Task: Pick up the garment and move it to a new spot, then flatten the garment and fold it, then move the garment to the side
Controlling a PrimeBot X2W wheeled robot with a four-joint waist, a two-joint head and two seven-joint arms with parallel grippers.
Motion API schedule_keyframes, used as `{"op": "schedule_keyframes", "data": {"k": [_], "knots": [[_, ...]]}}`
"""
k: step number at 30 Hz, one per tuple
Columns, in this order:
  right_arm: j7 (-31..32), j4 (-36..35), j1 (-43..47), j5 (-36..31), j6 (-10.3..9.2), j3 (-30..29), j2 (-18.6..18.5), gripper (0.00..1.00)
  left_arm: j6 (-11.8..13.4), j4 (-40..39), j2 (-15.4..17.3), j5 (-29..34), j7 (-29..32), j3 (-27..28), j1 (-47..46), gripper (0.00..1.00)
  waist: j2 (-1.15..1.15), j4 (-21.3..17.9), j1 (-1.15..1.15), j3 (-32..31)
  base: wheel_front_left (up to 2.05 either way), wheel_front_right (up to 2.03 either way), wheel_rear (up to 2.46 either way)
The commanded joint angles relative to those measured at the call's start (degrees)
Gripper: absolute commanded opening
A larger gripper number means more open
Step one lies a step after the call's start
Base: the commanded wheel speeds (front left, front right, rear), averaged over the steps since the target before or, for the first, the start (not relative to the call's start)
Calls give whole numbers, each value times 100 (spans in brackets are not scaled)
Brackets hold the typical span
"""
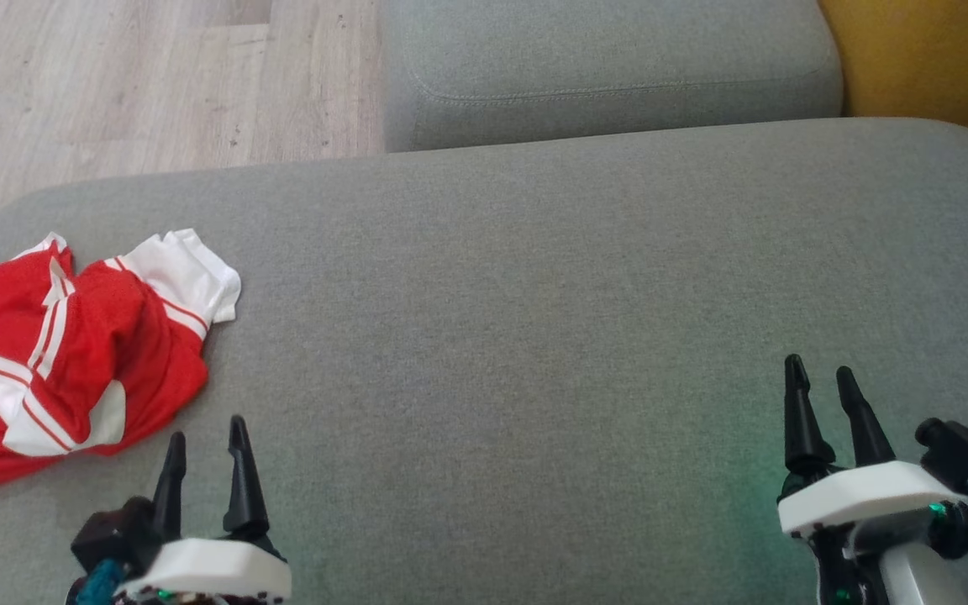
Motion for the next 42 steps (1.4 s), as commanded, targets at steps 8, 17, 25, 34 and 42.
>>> {"op": "schedule_keyframes", "data": {"k": [8, 17, 25, 34, 42], "knots": [[-115, -210, -268, -714, 37, 239, -44, 100, 31, -126, 117, 520, -227, 104, -149, 100, 0, 30, 0, -27, 0, 0, 0], [-192, -204, -239, -1187, 40, 325, -46, 100, 79, -7, 66, 826, -361, 145, -155, 100, 0, 25, 0, -53, 0, 0, 0], [-321, -256, -207, -1639, 43, 368, -48, 100, 91, 72, 9, 1019, -496, 232, -173, 100, 0, 8, 0, -43, 0, 0, 0], [-412, -277, -192, -1913, 45, 412, -50, 100, 145, 85, -6, 1288, -582, 260, -200, 100, 0, 3, 0, -10, 0, 0, 0], [-440, -269, -199, -1896, 45, 388, -50, 100, 187, 49, -36, 1286, -582, 261, -161, 100, 0, -7, 0, 3, 0, 0, 0]]}}
